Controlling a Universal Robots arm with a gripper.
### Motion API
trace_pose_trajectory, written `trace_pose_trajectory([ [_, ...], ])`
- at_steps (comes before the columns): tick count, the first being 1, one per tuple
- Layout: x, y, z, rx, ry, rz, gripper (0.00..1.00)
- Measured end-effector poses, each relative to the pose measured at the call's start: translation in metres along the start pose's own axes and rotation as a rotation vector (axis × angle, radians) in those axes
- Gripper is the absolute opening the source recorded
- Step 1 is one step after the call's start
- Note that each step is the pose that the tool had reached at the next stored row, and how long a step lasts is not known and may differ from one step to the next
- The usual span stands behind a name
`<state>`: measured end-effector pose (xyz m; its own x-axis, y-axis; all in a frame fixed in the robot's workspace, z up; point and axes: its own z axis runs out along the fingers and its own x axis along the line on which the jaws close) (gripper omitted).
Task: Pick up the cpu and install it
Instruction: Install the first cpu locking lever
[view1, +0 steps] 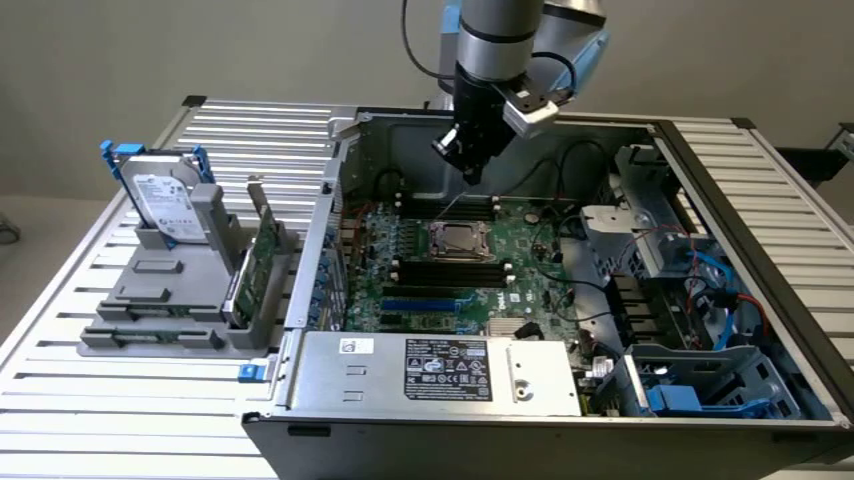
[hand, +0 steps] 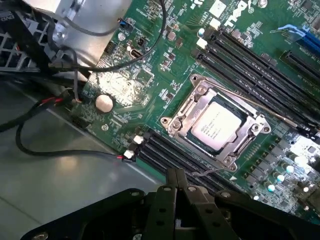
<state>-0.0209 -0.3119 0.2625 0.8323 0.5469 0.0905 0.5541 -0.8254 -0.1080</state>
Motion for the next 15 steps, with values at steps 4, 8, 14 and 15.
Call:
trace_pose_trajectory([
  [4, -0.013, -0.0087, -0.0013, 0.0019, -0.0026, 0.001, 0.11],
  [8, -0.028, -0.0179, -0.0016, 0.0022, -0.0033, 0.001, 0.11],
  [14, -0.044, -0.0214, 0.0063, 0.0024, -0.0033, 0.001, 0.11],
  [15, -0.046, -0.0217, 0.0081, 0.0024, -0.0033, 0.001, 0.11],
])
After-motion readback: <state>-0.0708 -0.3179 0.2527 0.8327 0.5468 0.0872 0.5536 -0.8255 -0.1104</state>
